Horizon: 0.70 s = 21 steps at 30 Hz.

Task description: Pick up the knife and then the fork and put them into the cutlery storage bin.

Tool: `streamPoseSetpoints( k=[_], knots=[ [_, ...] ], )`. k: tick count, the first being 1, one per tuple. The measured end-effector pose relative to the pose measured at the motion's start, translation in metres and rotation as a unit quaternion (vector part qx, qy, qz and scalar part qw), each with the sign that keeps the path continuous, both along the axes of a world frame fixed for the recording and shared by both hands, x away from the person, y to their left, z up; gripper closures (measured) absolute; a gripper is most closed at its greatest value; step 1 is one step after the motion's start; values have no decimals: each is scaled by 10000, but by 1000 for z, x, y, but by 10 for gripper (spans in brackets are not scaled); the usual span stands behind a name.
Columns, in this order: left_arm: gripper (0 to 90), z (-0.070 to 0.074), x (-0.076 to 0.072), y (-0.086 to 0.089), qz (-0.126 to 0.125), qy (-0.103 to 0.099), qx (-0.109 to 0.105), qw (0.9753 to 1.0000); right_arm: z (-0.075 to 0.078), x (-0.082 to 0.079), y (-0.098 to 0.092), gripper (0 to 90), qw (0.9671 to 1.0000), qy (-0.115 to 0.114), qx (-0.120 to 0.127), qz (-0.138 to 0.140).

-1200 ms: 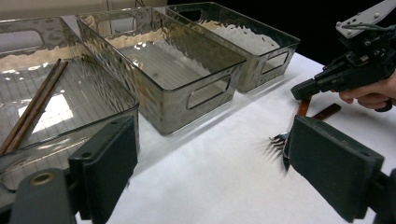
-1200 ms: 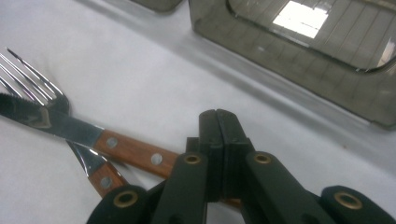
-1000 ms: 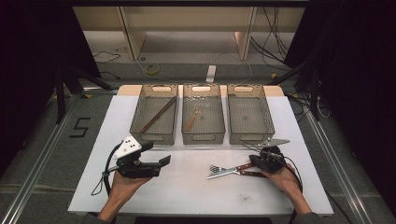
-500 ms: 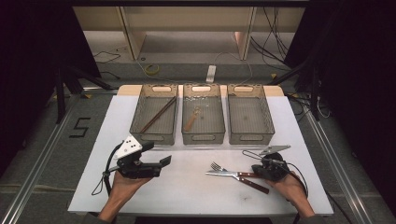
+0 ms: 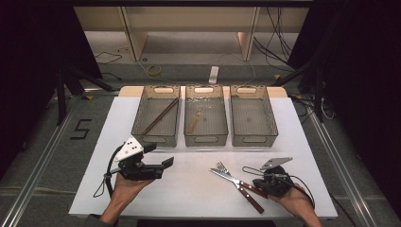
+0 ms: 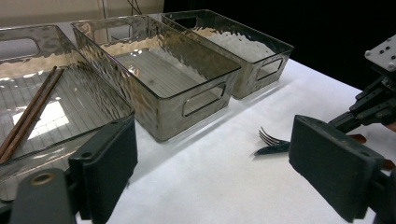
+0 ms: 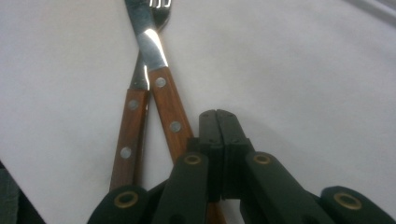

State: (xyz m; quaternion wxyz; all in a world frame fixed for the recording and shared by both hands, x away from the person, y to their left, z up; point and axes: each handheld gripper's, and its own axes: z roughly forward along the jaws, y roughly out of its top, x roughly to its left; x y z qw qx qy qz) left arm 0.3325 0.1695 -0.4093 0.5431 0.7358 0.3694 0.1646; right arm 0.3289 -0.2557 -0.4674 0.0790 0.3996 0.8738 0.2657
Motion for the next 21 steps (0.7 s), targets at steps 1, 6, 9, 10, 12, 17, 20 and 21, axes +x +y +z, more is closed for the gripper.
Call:
streamPoseSetpoints(
  k=[1, 6, 9, 10, 12, 17, 20, 21],
  knots=[
    [150, 0, 0, 0, -7, -9, 0, 10000, 0, -1, 1, 900, 10000, -7, -1, 34],
    [150, 1, 0, 0, -16, -8, 0, 10000, 0, -3, 4, 891, 9998, 39, -50, 171],
    [149, 0, 0, -1, -35, -2, 43, 10000, 5, 0, 4, 825, 9998, 40, -1, 205],
    [150, 0, 0, -1, -37, -15, 43, 10000, 7, 1, 4, 789, 9997, -40, 43, 237],
    [150, 0, 0, -1, -44, -36, 29, 10000, 14, 1, 5, 724, 9993, -159, 110, 317],
    [146, 1, 0, 0, -56, -58, -91, 9999, 22, 2, 18, 429, 9970, -249, 57, 727],
    [145, 1, 0, 0, -64, -102, -126, 9998, 22, 4, 24, 339, 9962, -198, -71, 843],
    [144, 1, 0, 0, -67, -113, -116, 9998, 22, 5, 24, 324, 9958, -178, -108, 892]
  ],
)
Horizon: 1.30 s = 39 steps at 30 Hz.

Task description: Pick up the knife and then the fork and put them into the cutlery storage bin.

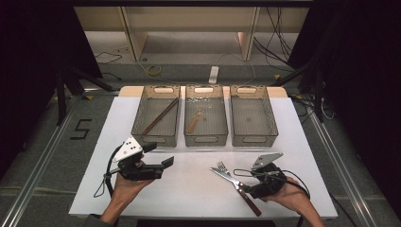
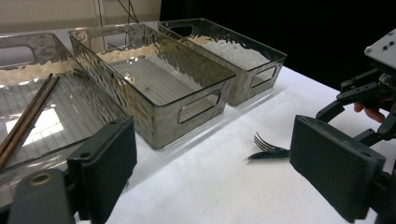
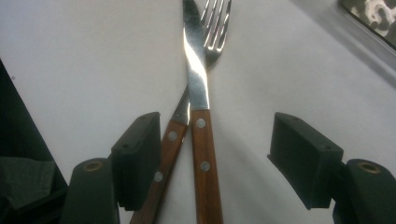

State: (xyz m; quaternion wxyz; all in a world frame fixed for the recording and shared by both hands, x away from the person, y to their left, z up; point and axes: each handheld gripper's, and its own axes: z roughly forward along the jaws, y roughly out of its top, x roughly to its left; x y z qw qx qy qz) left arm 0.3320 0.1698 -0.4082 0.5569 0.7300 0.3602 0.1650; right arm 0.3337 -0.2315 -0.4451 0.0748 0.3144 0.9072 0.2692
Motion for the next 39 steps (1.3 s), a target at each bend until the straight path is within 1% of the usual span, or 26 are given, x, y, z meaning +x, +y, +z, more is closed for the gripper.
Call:
streamPoseSetpoints(
  k=[3, 5, 7, 8, 9, 13, 14, 15, 21, 22, 24, 25, 26, 27, 28, 29, 32, 36, 38, 39],
  knots=[
    [144, 0, -1, 0, 4, -21, 8, 10000, -1, 3, 0, 265, 9999, 64, -87, 25],
    [144, 0, 0, 0, 4, -12, 12, 10000, -3, 5, 1, 243, 9998, 113, -126, 48],
    [144, 0, 0, 0, -2, -11, 14, 10000, -4, 7, 1, 238, 9998, 113, -176, 71],
    [144, 0, 0, 0, -5, -9, 11, 10000, -4, 8, 1, 249, 9997, 103, -207, 83],
    [144, 0, 0, 0, -9, -11, 13, 10000, -4, 9, 1, 279, 9996, 90, -248, 82],
    [144, 1, -1, 0, -7, -24, 11, 10000, -7, 9, 0, 367, 9991, 120, -381, 142],
    [144, 1, -1, 0, -6, -38, 10, 10000, -8, 9, 1, 402, 9990, 135, -407, 143],
    [144, 1, -1, 0, -1, -44, 10, 10000, -9, 8, 1, 430, 9987, 200, -440, 142],
    [144, 1, -1, 0, 8, -59, 33, 10000, -13, 7, 6, 549, 9977, 280, -540, 283],
    [144, 1, -1, 0, 8, -58, 35, 10000, -14, 7, 7, 565, 9978, 311, -541, 245],
    [144, 1, -1, 0, 10, -57, 30, 10000, -15, 6, 9, 592, 9974, 352, -573, 275],
    [144, 1, -1, 0, 10, -65, 34, 10000, -16, 6, 9, 603, 9972, 348, -570, 336],
    [144, 2, -1, 0, 4, -68, 38, 10000, -17, 6, 10, 618, 9973, 367, -573, 279],
    [144, 2, -1, 0, 8, -65, 27, 10000, -17, 6, 10, 626, 9969, 360, -617, 328],
    [144, 2, -2, 0, 6, -66, 24, 10000, -18, 6, 11, 638, 9971, 320, -618, 317],
    [144, 2, -2, 1, 8, -66, 28, 10000, -18, 6, 11, 649, 9972, 350, -620, 237],
    [145, 2, -1, 0, 26, -66, 45, 10000, -18, 7, 10, 681, 9970, 338, -646, 241],
    [145, 2, -2, -1, 14, -82, 41, 10000, -18, 6, 13, 687, 9967, 258, -729, 255],
    [144, 2, -2, 0, 19, -76, 42, 10000, -18, 6, 14, 689, 9968, 257, -740, 165],
    [145, 2, -2, 0, 15, -83, 50, 10000, -18, 5, 14, 693, 9967, 238, -754, 167]
  ],
)
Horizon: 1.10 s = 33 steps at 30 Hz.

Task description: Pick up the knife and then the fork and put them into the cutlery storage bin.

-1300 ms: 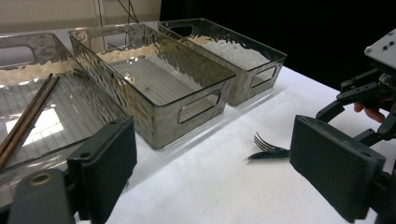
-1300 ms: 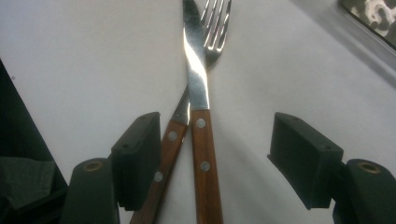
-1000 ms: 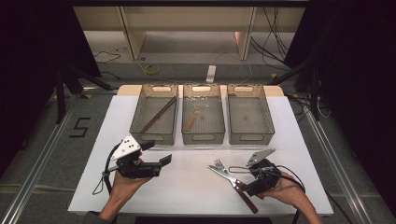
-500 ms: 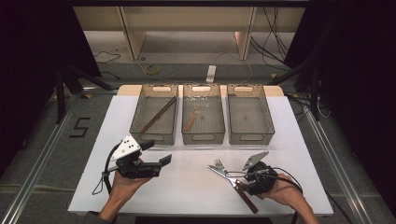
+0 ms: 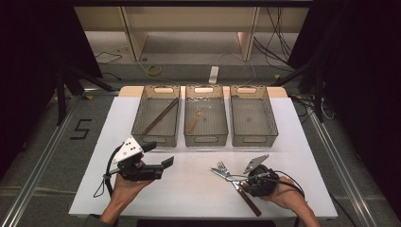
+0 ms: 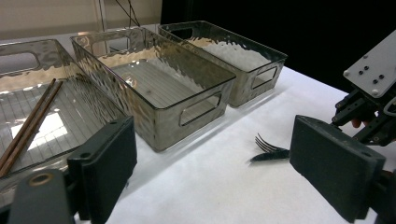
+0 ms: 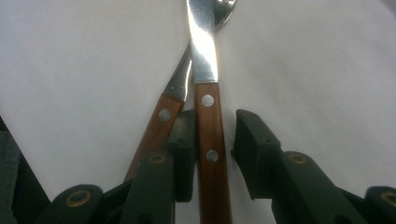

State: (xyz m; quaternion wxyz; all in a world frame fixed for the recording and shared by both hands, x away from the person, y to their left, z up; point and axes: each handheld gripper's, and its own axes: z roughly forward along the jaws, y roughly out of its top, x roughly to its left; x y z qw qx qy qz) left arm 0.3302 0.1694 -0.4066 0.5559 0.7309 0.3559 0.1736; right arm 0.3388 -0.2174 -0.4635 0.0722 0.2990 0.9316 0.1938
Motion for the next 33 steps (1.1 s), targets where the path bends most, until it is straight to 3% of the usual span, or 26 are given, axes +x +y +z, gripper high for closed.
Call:
streamPoseSetpoints(
  k=[13, 22, 33],
  knots=[
    [146, 0, 0, -1, 7, 18, 35, 10000, 1, -3, 4, 771, 9999, -11, -115, 128],
    [149, 0, 0, 2, 63, 7, 15, 10000, 5, -3, 2, 774, 9998, 17, 100, 165],
    [152, 1, 0, 3, 85, -1, -19, 10000, 9, -2, -1, 774, 9997, -136, 198, 101]
  ],
)
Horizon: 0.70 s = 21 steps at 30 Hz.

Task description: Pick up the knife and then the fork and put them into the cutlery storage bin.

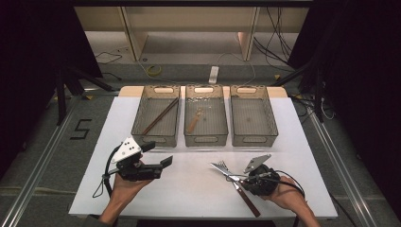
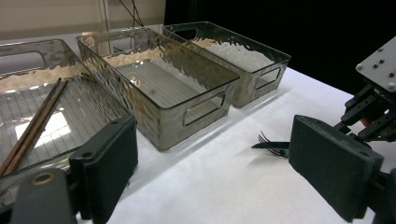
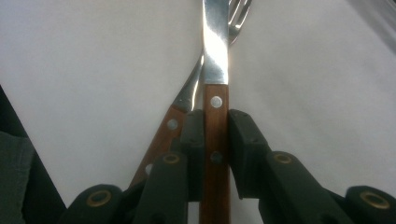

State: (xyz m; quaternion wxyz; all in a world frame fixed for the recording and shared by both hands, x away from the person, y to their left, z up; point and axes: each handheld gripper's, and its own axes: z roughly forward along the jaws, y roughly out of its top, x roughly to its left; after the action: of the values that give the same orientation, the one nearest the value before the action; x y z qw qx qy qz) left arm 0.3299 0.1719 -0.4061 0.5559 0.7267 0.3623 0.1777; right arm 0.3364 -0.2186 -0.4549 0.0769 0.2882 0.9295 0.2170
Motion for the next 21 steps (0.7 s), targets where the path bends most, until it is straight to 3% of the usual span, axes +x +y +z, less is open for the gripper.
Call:
streamPoseSetpoints(
  k=[11, 21],
  knots=[
    [152, 1, -1, 2, 29, -49, -89, 9999, 6, 1, -5, 774, 9996, -75, 239, -112],
    [152, 1, -2, 3, 8, -150, -193, 9997, 19, 5, -16, 774, 9974, -322, 552, -327]
  ],
)
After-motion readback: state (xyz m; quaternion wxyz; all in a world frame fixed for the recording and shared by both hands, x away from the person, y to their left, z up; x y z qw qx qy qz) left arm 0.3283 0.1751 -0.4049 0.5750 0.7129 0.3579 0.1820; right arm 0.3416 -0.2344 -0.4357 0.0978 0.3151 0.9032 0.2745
